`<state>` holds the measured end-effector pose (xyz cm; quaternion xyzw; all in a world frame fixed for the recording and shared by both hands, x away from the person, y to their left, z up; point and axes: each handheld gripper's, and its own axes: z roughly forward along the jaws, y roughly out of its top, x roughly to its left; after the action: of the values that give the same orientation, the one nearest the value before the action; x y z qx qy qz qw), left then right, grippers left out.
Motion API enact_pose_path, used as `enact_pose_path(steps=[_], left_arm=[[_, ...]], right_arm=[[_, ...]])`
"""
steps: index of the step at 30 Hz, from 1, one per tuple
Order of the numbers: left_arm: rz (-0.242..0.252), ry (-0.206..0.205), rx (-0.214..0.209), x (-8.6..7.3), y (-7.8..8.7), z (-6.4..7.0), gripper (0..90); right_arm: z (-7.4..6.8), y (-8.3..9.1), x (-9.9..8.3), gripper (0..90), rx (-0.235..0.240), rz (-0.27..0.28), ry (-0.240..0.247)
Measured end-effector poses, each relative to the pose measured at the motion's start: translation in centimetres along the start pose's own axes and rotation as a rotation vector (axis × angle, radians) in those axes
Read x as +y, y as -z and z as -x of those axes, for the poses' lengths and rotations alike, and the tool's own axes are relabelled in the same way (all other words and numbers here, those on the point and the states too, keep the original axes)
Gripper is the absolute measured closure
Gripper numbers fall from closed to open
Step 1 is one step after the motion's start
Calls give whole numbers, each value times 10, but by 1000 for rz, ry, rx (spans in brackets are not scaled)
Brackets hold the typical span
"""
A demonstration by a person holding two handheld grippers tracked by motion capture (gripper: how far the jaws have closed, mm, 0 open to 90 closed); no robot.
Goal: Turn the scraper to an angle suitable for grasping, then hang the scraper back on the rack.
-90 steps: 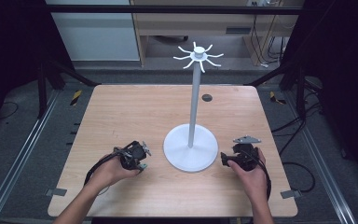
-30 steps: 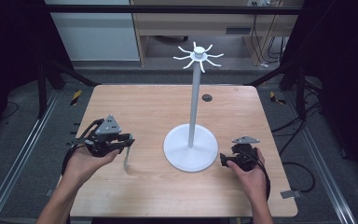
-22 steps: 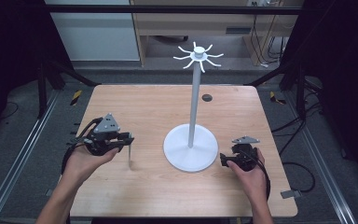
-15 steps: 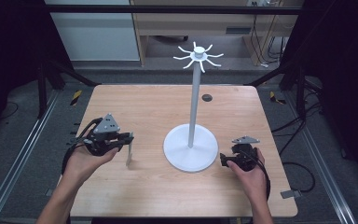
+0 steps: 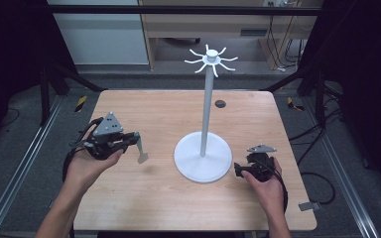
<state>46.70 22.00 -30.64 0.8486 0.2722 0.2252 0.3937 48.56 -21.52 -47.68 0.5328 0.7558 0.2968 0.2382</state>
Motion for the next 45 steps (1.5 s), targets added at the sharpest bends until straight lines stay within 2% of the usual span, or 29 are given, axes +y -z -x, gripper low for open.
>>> enact_pose_path(steps=[8, 10, 11, 13, 14, 23, 27, 31, 39, 45], left_arm=[[57, 11, 7, 24, 9, -3, 828], [69, 8, 15, 34, 13, -3, 828], [79, -2, 21, 47, 16, -2, 828], [84, -2, 24, 51, 17, -2, 828], [95, -2, 33, 62, 19, -1, 828], [102, -10, 59, 98, 22, 0, 828], [109, -18, 70, 111, 23, 1, 828], [124, -11, 60, 121, 22, 1, 828], [109, -35, 77, 138, 19, 5, 829], [112, -31, 97, 152, 15, -1, 829]], right_arm=[[0, 0, 0, 135, 3, -2, 3], [0, 0, 0, 135, 4, 0, -1], [0, 0, 0, 135, 5, 1, 0], [0, 0, 0, 135, 2, 2, 1], [0, 0, 0, 136, 4, 4, 3], [1, 1, 0, 135, 4, 10, -8], [1, 1, 0, 136, 5, 9, -6], [1, 1, 1, 135, 6, 10, -8], [1, 1, 0, 135, 8, 12, -7], [2, 2, 0, 135, 7, 15, -18]])
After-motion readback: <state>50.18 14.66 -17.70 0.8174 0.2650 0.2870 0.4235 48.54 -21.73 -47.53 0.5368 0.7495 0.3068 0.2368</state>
